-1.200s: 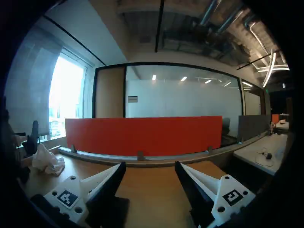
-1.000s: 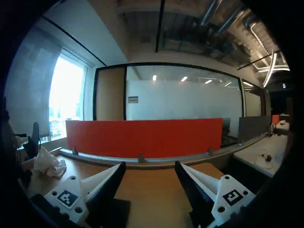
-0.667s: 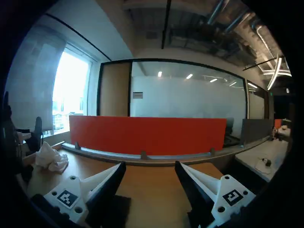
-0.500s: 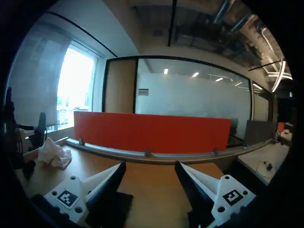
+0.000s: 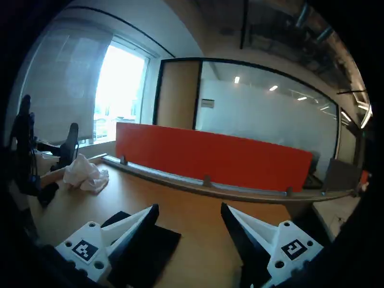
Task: Fold towel
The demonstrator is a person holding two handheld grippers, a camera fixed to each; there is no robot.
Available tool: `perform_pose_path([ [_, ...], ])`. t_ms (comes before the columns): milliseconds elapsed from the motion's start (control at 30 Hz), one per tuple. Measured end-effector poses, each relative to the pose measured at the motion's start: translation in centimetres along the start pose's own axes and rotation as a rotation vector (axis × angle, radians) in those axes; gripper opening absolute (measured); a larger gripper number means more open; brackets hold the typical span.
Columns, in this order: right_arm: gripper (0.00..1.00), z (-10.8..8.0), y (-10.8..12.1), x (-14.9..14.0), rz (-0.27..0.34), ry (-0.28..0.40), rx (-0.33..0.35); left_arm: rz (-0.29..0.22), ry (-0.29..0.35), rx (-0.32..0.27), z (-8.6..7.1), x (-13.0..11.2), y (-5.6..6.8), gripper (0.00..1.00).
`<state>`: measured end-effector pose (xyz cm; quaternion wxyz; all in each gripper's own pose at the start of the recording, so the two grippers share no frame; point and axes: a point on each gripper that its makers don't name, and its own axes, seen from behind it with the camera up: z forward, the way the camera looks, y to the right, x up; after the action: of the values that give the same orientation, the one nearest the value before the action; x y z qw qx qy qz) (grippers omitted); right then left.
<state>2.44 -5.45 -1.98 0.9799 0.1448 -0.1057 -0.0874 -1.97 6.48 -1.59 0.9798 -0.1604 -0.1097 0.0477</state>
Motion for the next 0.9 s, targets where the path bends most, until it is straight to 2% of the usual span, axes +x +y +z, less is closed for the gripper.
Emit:
perform_pose_path([
  [167, 1.0, -0.3, -1.8, -1.6, -0.02, -0.062, 0.088, 0.033, -0.039, -0.067, 0.1, -1.4, 1.5, 0.95],
  [367, 1.0, -0.4, -2.4, -3.3, -0.078, -0.115, 0.132, 0.076, -0.079, -0.138, 0.2, -3.4, 3.3, 0.95],
  [667, 1.0, -0.3, -4.2, -5.9, -0.108, -0.158, 0.181, 0.096, -0.119, -0.175, 0.6, -6.4, 4.8, 0.95],
  [900, 1.0, -0.2, -5.8, -8.3, -0.141, -0.181, 0.213, 0.114, -0.168, -0.188, 1.0, -10.0, 5.8, 0.95],
])
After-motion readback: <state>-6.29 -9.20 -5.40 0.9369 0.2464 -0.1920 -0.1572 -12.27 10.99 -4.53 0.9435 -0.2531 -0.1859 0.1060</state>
